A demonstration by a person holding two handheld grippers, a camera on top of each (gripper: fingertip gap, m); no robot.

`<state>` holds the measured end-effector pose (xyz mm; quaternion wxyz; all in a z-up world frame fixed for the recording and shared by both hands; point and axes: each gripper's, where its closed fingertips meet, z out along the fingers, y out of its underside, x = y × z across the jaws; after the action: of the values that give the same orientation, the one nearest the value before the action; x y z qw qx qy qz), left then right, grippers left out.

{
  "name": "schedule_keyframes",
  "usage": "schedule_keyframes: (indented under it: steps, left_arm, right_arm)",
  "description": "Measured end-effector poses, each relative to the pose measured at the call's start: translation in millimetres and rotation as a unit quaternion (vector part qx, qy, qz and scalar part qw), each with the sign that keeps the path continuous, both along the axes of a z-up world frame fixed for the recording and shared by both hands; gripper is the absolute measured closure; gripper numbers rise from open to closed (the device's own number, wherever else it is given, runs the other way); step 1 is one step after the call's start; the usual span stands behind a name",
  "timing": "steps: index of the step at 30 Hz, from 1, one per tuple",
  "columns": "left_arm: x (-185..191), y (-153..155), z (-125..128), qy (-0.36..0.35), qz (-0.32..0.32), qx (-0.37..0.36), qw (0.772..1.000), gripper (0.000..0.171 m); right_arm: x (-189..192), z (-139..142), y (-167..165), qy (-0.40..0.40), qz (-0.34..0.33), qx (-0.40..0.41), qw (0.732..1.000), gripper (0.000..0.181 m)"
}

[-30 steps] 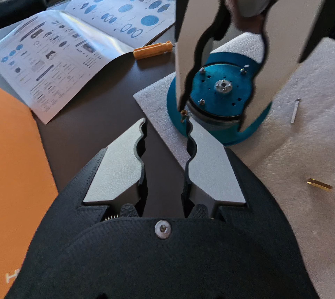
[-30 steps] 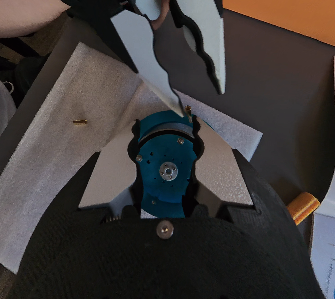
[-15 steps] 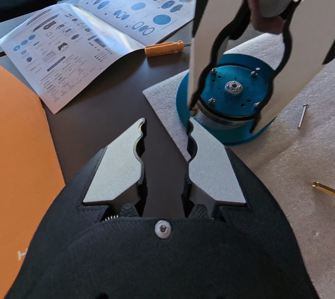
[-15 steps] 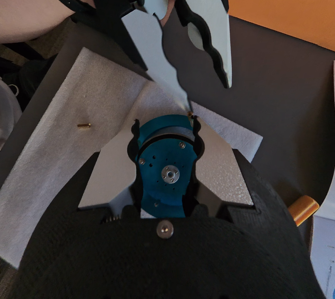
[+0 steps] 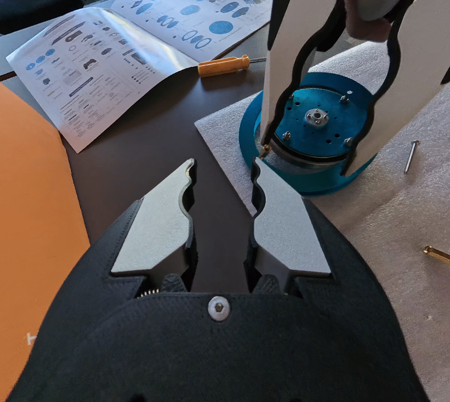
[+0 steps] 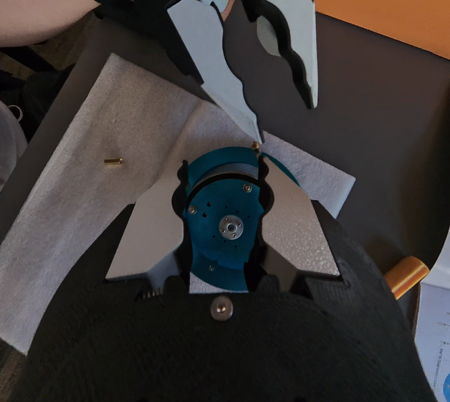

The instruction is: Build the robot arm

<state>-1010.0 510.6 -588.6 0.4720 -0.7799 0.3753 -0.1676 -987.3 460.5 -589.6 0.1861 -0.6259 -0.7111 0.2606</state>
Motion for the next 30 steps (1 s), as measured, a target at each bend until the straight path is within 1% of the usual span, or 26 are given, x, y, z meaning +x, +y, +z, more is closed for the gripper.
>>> schedule_keyframes:
  steps: [2,5,8,11,13,14,15,16,18,20,21,23,25,27,28,30]
  left_arm:
    - [1.9,-3.8,4.0,-0.013,-0.01,0.002,1.0,0.127]
    - [12.1,-10.8,7.1,-0.02,-0.039,0.005,0.999,0.12]
    - [8.5,-4.0,1.8,0.007,-0.023,0.009,1.0,0.12]
    - [2.1,0.5,0.9,-0.001,-0.005,-0.007,1.0,0.117]
    - [0.6,-2.0,5.6,-0.009,0.0,-0.005,1.0,0.116]
    - [0.7,-5.8,12.8,-0.013,0.001,0.003,1.0,0.113]
    - [1.5,-10.8,24.8,-0.02,0.0,0.021,1.0,0.113]
    - [2.3,-16.6,41.2,-0.028,-0.002,0.047,0.998,0.113]
    - [0.3,-27.7,86.1,-0.035,-0.01,0.118,0.992,0.107]
    - [-5.7,-37.7,143.4,-0.02,-0.025,0.198,0.98,0.103]
    - [-7.9,-42.0,173.3,-0.008,-0.032,0.229,0.973,0.1]
    - [-8.0,-46.6,228.5,0.017,-0.046,0.269,0.962,0.09]
    - [-16.0,-45.9,272.6,0.054,-0.036,0.296,0.953,0.084]
    - [-36.7,-52.6,299.2,0.082,-0.026,0.306,0.948,0.082]
    - [-51.6,-58.2,307.3,0.095,-0.015,0.312,0.945,0.083]
    - [-77.7,-71.5,317.5,0.112,0.008,0.328,0.938,0.088]
  right_arm:
    - [1.4,1.8,6.3,0.004,-0.012,0.009,1.0,0.124]
    - [-4.9,3.0,9.4,0.016,-0.015,0.008,1.0,0.121]
    - [-11.7,1.8,-0.7,0.018,0.004,-0.009,1.0,0.12]
    - [-10.1,-0.4,0.4,0.014,0.005,0.009,1.0,0.117]
    - [-6.2,2.4,4.8,0.016,-0.004,0.021,1.0,0.117]
    - [-6.6,8.8,7.2,0.034,-0.007,0.031,0.999,0.117]
    - [-8.7,20.4,7.2,0.065,-0.005,0.041,0.997,0.116]
    - [-12.5,38.1,6.6,0.11,0.001,0.06,0.992,0.114]
    - [-19.9,86.7,-2.4,0.223,0.026,0.096,0.97,0.104]
    - [-26.3,136.4,-16.7,0.293,0.046,0.105,0.949,0.075]
    - [-30.1,158.7,-25.2,0.305,0.068,0.116,0.943,0.073]
    - [-42.6,205.1,-38.8,0.31,0.11,0.165,0.93,0.071]
    - [-49.2,248.2,-56.2,0.31,0.15,0.204,0.916,0.072]
    - [-39.8,277.6,-61.2,0.301,0.16,0.242,0.908,0.073]
    - [-29.3,287.5,-61.4,0.298,0.159,0.254,0.906,0.074]
    - [-9.5,303.9,-63.1,0.312,0.156,0.271,0.897,0.084]
